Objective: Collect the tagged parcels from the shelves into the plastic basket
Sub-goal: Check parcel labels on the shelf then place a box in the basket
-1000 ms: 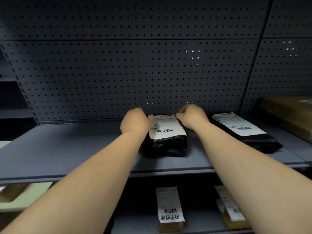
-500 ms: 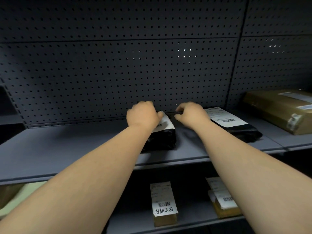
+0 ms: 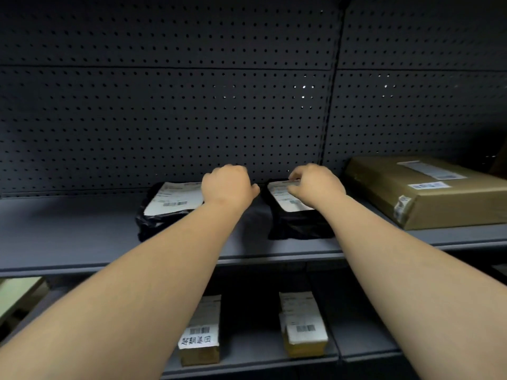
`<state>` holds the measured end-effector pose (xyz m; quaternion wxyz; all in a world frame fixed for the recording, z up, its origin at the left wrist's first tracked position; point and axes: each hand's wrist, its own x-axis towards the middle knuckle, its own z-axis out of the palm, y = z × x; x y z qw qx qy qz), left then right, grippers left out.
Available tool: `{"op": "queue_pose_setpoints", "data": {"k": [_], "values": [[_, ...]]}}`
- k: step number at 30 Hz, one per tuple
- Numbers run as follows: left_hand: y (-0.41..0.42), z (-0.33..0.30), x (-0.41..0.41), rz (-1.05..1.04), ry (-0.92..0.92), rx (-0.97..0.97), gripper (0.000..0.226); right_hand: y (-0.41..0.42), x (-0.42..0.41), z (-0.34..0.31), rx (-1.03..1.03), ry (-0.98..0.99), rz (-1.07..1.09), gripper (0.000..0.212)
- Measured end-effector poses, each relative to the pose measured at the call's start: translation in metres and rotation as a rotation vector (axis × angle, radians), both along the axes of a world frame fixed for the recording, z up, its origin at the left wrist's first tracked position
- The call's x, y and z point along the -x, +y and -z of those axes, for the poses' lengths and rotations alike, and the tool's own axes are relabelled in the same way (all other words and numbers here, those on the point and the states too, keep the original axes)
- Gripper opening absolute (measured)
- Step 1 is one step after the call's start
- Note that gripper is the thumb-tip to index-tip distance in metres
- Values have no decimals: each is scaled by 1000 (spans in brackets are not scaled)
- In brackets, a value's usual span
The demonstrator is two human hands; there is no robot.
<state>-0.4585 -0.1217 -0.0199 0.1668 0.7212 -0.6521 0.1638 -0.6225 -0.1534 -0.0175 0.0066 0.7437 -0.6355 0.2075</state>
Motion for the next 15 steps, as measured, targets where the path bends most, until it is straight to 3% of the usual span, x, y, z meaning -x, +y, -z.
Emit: {"op": "queue_pose_setpoints", "data": {"k": [9, 15], "values": [[-9, 7, 71, -68, 140, -46, 27, -17, 81, 6, -43, -71, -46, 32], [-25, 12, 87, -113, 719, -144, 37, -34, 99, 17, -169, -388, -50, 34]]}}
